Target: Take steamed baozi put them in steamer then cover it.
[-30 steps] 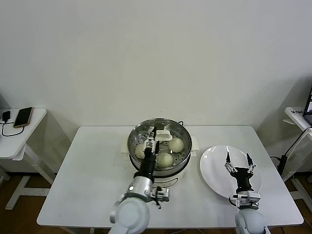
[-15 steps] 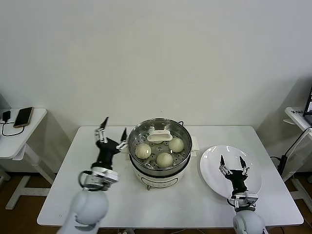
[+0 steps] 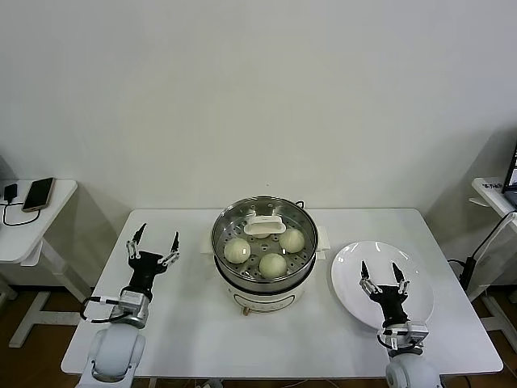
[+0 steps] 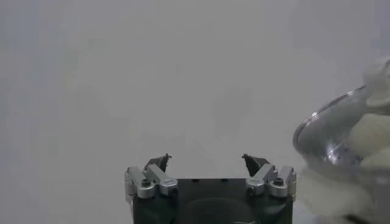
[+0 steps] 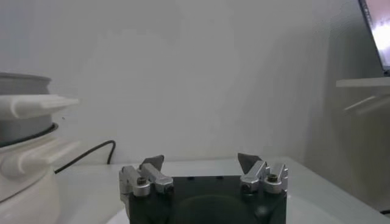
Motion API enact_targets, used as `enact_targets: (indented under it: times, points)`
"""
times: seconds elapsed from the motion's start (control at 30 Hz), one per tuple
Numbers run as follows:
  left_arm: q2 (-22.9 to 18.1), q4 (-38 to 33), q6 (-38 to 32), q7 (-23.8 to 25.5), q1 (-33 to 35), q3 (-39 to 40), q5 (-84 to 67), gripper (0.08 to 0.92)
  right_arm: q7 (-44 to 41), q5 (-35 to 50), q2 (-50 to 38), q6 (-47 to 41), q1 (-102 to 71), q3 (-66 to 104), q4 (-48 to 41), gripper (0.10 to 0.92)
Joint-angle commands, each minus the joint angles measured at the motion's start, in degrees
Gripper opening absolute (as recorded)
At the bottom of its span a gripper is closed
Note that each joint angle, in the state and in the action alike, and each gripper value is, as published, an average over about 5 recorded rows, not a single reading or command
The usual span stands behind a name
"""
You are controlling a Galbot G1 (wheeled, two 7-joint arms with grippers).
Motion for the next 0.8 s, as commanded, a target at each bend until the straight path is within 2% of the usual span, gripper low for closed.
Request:
enact_targets:
  times: [0.03,0.2,0.8]
  points:
    - [0.13,4.76,-5.28,1.38,1.81,-3.99,-8.15,0.823,-0.93,0.77,0.01,-0.46,-0.68,0.07,0.82,0.823]
    - [-0.06,4.58,-4.88,1.53,2.71,-3.79,-7.98,0.823,-1.08,1.10,0.34,-3.70,-0.97,0.48,1.91,0.823]
    - [-0.17,3.83,-5.03,1.75,4.24,-3.20,-7.25,0.823,-0.90,0.82,0.67,-3.24,-1.78,0.29,2.65,0.823]
